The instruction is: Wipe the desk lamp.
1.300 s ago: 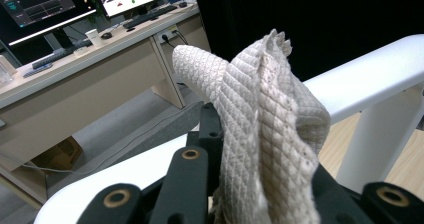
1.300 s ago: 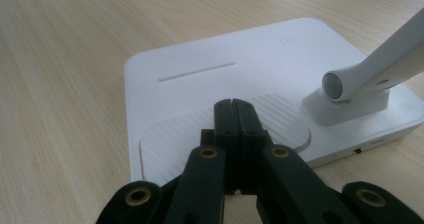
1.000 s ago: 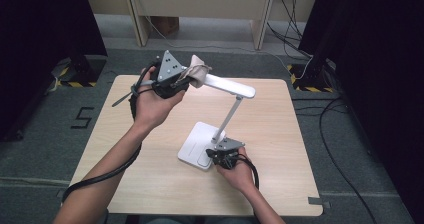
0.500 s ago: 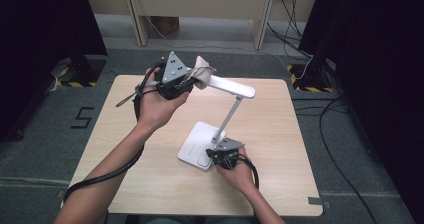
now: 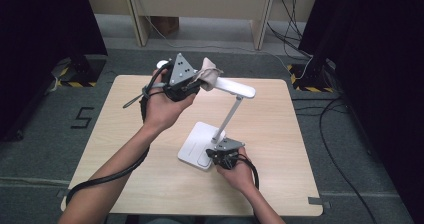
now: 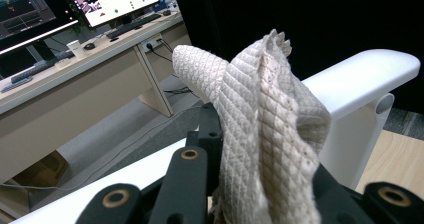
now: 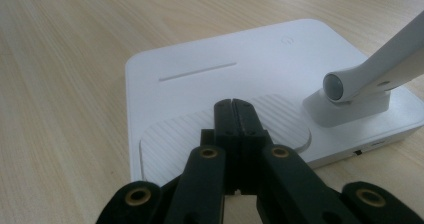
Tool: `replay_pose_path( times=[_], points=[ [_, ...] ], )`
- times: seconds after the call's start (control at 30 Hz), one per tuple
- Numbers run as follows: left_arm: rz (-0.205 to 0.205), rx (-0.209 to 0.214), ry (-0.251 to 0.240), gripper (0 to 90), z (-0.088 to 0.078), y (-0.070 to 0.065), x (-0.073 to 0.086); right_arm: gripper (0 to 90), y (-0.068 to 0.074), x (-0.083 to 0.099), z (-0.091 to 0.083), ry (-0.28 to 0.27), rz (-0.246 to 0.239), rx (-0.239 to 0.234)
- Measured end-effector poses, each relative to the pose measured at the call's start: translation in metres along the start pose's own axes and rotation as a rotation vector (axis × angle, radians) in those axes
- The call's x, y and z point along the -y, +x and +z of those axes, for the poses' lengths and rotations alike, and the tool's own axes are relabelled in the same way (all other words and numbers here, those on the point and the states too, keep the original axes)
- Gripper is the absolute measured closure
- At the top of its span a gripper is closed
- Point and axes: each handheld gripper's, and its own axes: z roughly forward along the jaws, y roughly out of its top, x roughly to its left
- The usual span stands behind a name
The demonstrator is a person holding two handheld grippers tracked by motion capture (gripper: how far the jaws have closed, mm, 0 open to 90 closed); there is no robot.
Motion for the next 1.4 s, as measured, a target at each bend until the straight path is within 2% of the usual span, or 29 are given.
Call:
replay_pose_path(
  times=[0.33,0.53,0.7,0.83,1.1,1.4],
  points=[
    [0.001,0.004,-0.006,80.1,0.002,-0.004,0.0,90.0,0.0,0.0,0.0,-0.002,0.008,-0.003],
    [0.015,0.015,-0.002,80.1,0.004,-0.009,-0.004,90.0,0.0,0.0,0.0,0.0,0.007,-0.004],
    [0.021,0.0,-0.006,79.7,0.004,-0.013,-0.004,90.0,0.0,0.0,0.0,0.001,0.006,-0.003],
    [0.014,0.008,-0.007,79.7,0.005,-0.015,-0.004,90.0,0.0,0.0,0.0,-0.002,0.0,-0.003],
    [0.018,0.016,-0.028,80.4,0.008,-0.019,-0.004,90.0,0.001,0.0,0.0,-0.002,-0.009,0.002],
    [0.029,0.027,-0.028,80.5,0.01,-0.024,-0.006,90.0,0.001,0.0,0.0,-0.004,-0.01,0.003]
  ],
)
